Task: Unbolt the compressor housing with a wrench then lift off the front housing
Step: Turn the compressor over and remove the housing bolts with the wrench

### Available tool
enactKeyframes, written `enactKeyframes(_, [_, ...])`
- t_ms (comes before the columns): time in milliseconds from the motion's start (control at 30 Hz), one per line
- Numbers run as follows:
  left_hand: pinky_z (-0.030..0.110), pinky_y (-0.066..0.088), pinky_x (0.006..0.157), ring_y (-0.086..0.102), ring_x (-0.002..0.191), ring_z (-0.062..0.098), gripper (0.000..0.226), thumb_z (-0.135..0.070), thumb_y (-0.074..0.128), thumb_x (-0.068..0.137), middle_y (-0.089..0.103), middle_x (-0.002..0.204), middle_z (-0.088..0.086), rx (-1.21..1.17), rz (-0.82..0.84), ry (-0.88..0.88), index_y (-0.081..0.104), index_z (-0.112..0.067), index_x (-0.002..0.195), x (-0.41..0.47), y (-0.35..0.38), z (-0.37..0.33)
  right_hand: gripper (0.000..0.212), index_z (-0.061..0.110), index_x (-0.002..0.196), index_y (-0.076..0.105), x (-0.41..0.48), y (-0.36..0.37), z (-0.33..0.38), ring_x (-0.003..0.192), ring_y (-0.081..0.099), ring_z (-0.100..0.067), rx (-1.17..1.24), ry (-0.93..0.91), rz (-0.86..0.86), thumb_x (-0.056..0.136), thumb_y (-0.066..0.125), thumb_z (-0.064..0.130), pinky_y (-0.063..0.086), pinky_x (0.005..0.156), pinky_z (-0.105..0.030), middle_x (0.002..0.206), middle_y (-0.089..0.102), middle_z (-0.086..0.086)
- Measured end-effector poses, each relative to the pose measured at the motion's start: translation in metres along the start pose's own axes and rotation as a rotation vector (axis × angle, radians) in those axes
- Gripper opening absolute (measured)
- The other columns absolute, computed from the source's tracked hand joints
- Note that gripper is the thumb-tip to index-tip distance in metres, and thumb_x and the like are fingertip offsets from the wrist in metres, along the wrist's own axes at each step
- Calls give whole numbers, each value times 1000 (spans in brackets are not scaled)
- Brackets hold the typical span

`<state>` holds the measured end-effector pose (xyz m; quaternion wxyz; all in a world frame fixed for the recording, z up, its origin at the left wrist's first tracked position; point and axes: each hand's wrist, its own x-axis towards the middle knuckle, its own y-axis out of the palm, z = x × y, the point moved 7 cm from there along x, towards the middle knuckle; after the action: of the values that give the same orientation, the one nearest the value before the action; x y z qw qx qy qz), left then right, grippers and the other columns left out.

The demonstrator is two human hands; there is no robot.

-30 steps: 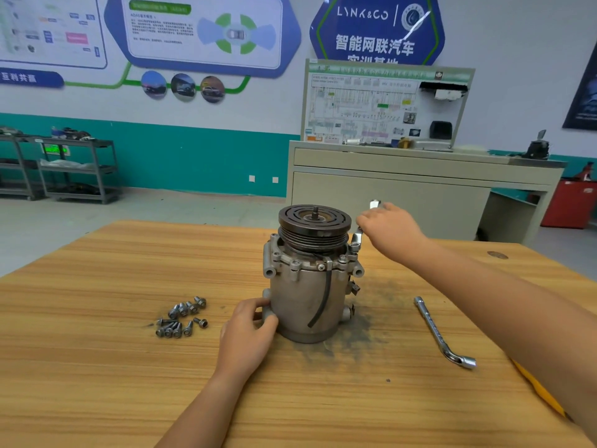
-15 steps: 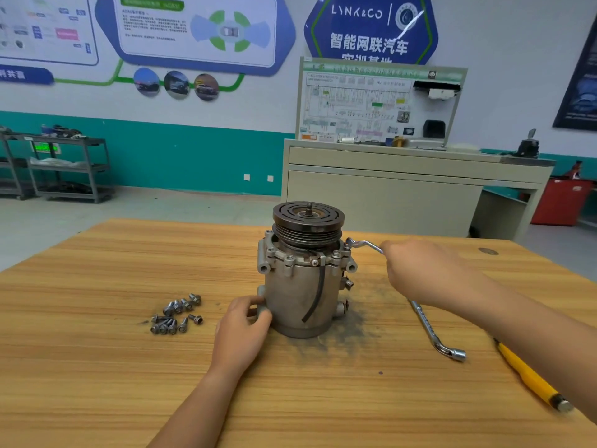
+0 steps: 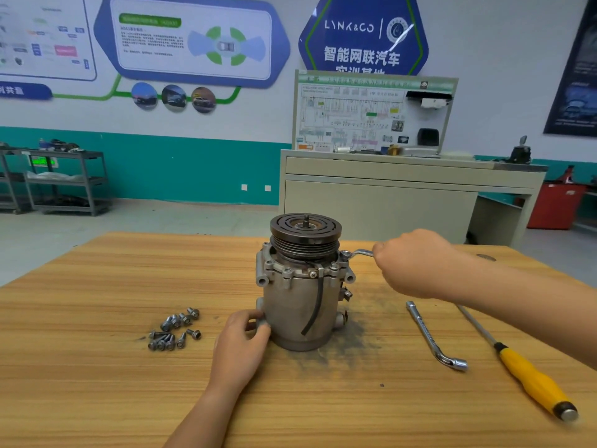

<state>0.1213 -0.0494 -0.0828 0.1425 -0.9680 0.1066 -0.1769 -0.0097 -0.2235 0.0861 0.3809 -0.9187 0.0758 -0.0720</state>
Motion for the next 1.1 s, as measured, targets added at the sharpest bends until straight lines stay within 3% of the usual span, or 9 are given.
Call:
enactKeyframes(133, [40,49,90,61,94,8,14,-16,62,85,60,98,-11,-6,-5,-2,62,-28,91,0,0,1,23,12,107,55,17,6,-11,60,47,-15,-75,35,-28,92,39,2,30,48,-23,65,42,3])
enactKeyframes(200, [41,49,91,61,95,9,14,-16,62,84,60,99,-11,-20,-9,-8,61,-29,90,0,0,2,23,14,109,55,32,10,-15,81,59,-19,-27,85,-48,93,42,4,35,56,-25,84,58,3])
enactKeyframes(300, [39,49,89,60,94,6,17,-18,62,84,60,99,-14,-23,-11,-7,59,-35,87,1,0,1,23,13,112,54,58,17,-10,100,60,-23,114,124,-154,94,42,4,42,77,-30,106,63,-3])
enactKeyframes(467, [31,49,83,60,91,2,18,-20,62,84,62,99,-10,-52,-21,-18,58,-37,84,2,-1,4,24,13,113,54,78,18,-7,102,57,-23,330,84,-375,94,40,6,41,83,-28,111,62,-3])
enactKeyframes(533, [28,48,80,60,90,2,17,-20,62,84,62,98,-11,-56,-20,-19,58,-37,84,3,-1,5,27,13,117,55,72,21,-23,95,59,-24,481,192,-425,95,40,7,44,75,-31,107,64,-5])
enactKeyframes(633, [29,48,81,61,90,2,17,-20,63,84,61,97,-13,-56,-24,-16,59,-36,83,3,-1,6,26,7,115,51,46,25,-51,69,53,-24,837,413,-530,100,34,20,38,57,-32,80,59,-7])
enactKeyframes(700, [29,48,80,61,90,3,18,-18,63,84,60,97,-13,-54,-26,-13,58,-36,84,3,-1,5,26,8,115,49,29,25,-48,65,54,-24,850,390,-476,99,32,21,40,55,-33,74,56,-5])
enactKeyframes(900, [27,45,79,61,90,4,17,-15,62,84,59,96,-13,-55,-23,-12,59,-32,87,2,-1,2,24,17,108,50,-9,22,-9,56,39,-10,506,247,-116,91,36,9,26,44,-24,65,41,5])
enactKeyframes(1100, [28,45,81,60,89,6,13,-13,63,84,57,95,-13,-34,-20,-3,64,-22,93,2,-1,0,30,10,113,49,-13,-3,11,57,35,-13,294,164,-49,89,39,-2,23,42,-23,63,30,3])
